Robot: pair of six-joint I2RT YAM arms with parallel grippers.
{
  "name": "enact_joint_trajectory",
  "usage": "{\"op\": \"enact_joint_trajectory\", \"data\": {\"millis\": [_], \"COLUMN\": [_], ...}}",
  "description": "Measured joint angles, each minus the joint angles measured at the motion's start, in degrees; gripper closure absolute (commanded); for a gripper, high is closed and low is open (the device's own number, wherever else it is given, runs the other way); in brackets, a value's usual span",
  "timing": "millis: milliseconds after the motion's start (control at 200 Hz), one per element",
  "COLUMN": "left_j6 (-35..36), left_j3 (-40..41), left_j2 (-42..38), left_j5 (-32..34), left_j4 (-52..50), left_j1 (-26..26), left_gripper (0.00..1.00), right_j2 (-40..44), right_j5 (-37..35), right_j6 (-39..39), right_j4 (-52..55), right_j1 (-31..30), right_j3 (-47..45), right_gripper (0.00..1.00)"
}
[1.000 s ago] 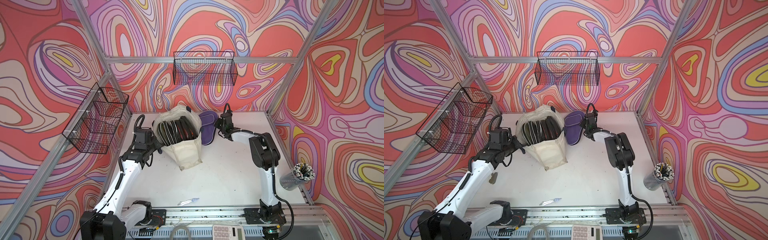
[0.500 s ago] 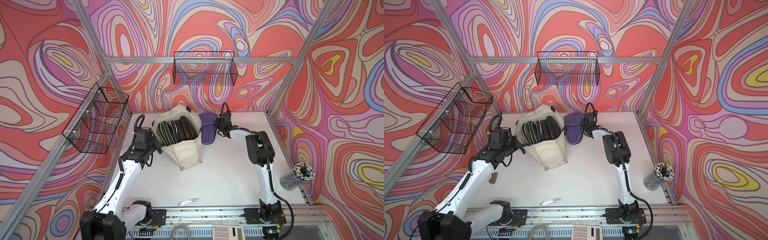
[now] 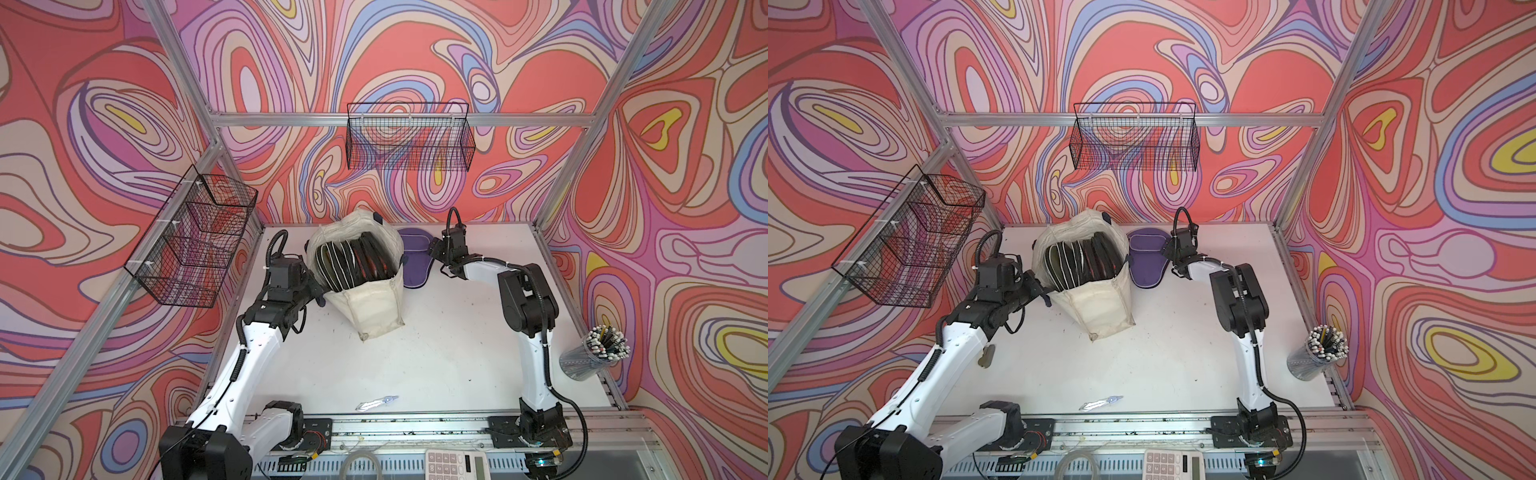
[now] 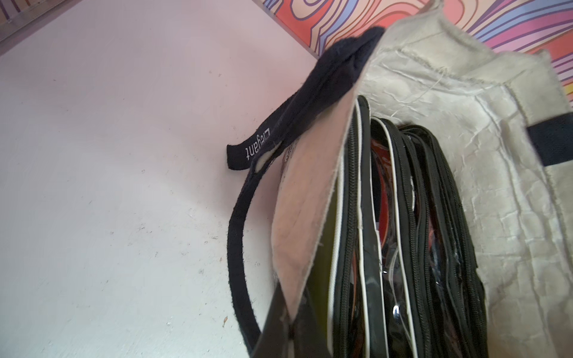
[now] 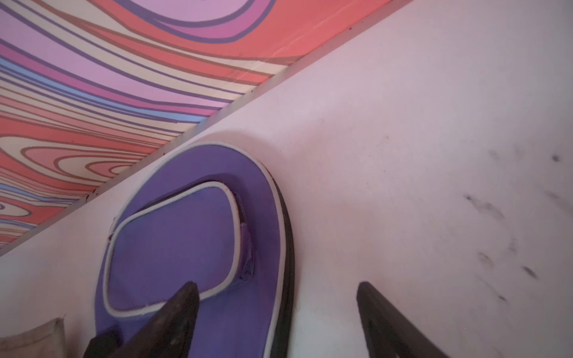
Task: Remove the ping pong set from the canvas bag
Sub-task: Place the ping pong set at the center of the board, then pick up the ping pong set from the canvas bag.
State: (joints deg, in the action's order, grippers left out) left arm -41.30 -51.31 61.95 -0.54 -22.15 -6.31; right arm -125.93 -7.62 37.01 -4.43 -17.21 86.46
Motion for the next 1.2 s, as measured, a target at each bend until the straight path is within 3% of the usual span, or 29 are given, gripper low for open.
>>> {"op": "enact_joint_trajectory", "data": {"millis": [250, 496, 791, 986, 1197], "left_j6": [0.9, 0.9, 0.4, -1.6, -4.3], "left_j3": [1.0, 4.4, 6.6, 12.9, 18.8], "left_j2": [-0.1, -1.1, -1.9, -7.7, -13.6], "left_j5": [-2.6, -5.4, -7.1, -5.1, -2.0], "left_j4": [3.5, 10.4, 14.7, 18.2, 20.4], "left_j1": [0.0, 0.0, 0.0, 0.0, 0.0], "left_gripper": [1.00, 1.00, 1.00, 1.00, 1.00], "right_j2": [17.4, 27.9, 20.2, 9.3, 0.3], "right_j5": [1.7, 4.3, 9.1, 11.7, 12.6], "right_j6": [-5.2, -13.5, -20.2, -22.2, -23.3], "right_j4": [-0.7, 3.0, 13.7, 21.5, 28.4], "right_j1": [-1.7, -12.9, -22.8, -28.2, -32.3], "right_j3": [-6.3, -0.2, 16.5, 25.7, 33.9], "right_gripper": [0.17, 0.20, 0.32, 0.43, 0.46]}}
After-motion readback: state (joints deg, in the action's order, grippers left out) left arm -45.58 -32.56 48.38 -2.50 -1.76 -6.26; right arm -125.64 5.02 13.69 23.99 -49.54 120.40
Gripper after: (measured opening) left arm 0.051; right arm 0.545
